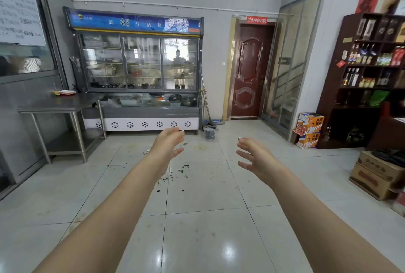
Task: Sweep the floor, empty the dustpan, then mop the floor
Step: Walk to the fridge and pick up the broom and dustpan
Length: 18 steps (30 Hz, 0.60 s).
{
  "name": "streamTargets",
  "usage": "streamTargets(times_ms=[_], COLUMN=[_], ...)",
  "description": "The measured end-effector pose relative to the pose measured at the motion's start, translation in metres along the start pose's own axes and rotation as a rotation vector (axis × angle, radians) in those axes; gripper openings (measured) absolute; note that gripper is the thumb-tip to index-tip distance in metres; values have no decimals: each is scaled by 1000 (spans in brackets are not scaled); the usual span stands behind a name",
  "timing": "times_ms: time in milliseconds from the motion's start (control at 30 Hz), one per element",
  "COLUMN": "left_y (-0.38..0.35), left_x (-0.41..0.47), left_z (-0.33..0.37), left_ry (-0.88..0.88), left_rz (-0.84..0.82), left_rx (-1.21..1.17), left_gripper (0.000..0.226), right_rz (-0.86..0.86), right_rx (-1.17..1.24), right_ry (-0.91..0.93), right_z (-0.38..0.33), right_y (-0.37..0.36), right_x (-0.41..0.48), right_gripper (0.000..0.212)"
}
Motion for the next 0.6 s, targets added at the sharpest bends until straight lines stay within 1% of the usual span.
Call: streamTargets(times_ms=[67, 100, 200, 300, 500, 533, 600], left_y=[0, 1, 0, -3, -13, -16, -23], left_x=[1, 0, 3, 3, 6, 6, 8], left_z=[1, 1, -1, -1, -3, -3, -3], left_ry=[-8, -4, 1, -9, -8, -5, 2], left_rz=[2, -3, -4, -6, -31, -39, -53], left_rx=[4, 4, 1, 0, -7, -9, -10], left_gripper=[41, 41, 41, 41, 39, 39, 39], right_rz=[2, -4, 3, 8, 47, 52, 68], right_rx=[-15, -17, -27, -26, -14, -8, -7], right_ry=[10, 12, 16, 26, 38, 44, 45], right_z=[-2, -3, -5, -6, -3, -3, -2], right_y=[0, 1, 3, 6, 12, 14, 18], right_x=[1, 0, 1, 1, 1, 1, 1], right_gripper=[13, 10, 17, 11, 6, 8, 20])
Point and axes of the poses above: each hand's wrist, its own x-axis towards the middle knuckle, its own y-axis out of the back of the hand, z = x × y, the point moved 1 cm from there along x, towards the middle knuckle, and after that the axes turned 10 degrees about y, right-handed, at the moved point
